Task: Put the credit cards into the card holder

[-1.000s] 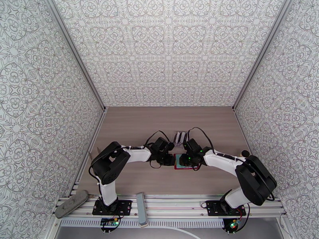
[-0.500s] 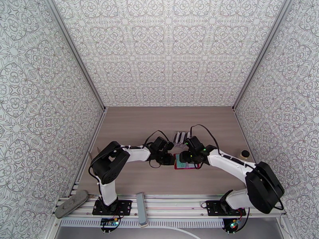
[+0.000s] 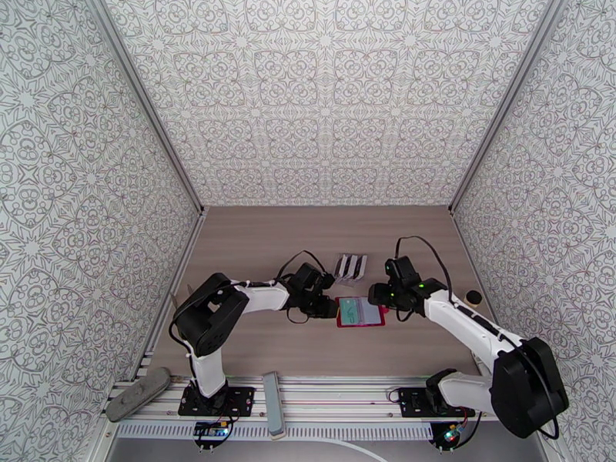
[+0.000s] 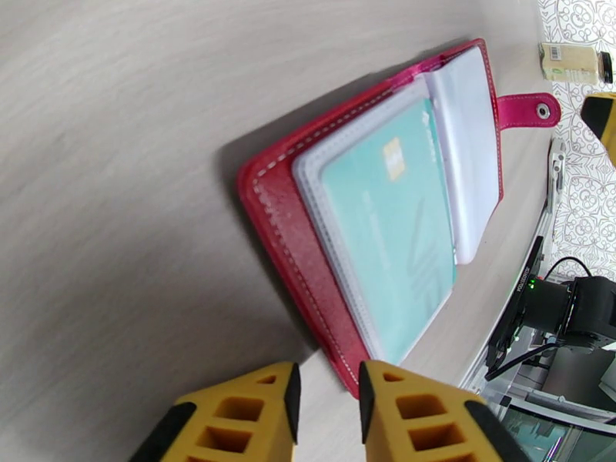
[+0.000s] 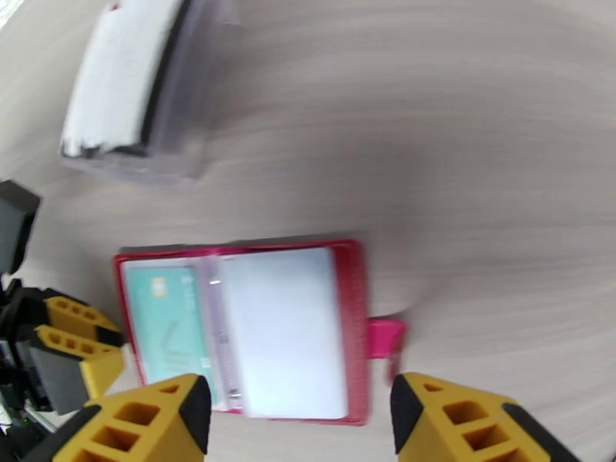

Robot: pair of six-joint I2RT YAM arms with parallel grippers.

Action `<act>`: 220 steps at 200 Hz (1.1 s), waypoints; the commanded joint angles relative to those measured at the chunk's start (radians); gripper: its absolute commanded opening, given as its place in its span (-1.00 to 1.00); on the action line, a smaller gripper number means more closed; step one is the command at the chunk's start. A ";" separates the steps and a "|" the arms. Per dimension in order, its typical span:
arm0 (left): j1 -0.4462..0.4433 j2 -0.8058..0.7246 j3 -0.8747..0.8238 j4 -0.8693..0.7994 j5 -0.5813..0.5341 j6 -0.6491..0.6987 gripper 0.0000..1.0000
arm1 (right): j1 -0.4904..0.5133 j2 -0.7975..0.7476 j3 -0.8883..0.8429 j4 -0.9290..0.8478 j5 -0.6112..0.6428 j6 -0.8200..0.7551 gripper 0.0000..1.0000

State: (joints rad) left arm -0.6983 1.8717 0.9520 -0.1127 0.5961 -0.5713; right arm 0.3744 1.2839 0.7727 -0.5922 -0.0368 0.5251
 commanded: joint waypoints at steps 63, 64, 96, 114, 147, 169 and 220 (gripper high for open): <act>0.034 0.025 -0.038 -0.091 -0.106 0.036 -0.40 | -0.040 0.062 -0.050 0.048 -0.052 0.000 0.32; 0.034 0.025 -0.038 -0.091 -0.106 0.036 -0.41 | -0.040 0.063 -0.050 0.048 -0.053 0.002 0.32; 0.034 0.025 -0.039 -0.088 -0.112 0.034 -0.45 | -0.040 0.114 -0.077 0.093 -0.079 0.062 0.32; 0.038 0.025 -0.038 -0.093 -0.114 0.039 -0.45 | -0.040 0.158 -0.089 0.129 -0.100 0.082 0.31; 0.046 0.026 -0.038 -0.096 -0.113 0.045 -0.45 | -0.040 0.180 -0.105 0.175 -0.111 0.098 0.30; 0.049 0.029 -0.037 -0.093 -0.111 0.047 -0.46 | -0.040 0.184 -0.117 0.199 -0.127 0.095 0.28; 0.053 0.033 -0.034 -0.090 -0.109 0.045 -0.59 | -0.040 0.169 -0.152 0.252 -0.182 0.085 0.18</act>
State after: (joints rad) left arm -0.6720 1.8706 0.9489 -0.1314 0.5934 -0.5560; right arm 0.3344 1.4380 0.6720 -0.4129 -0.1390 0.6056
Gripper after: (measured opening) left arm 0.211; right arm 0.599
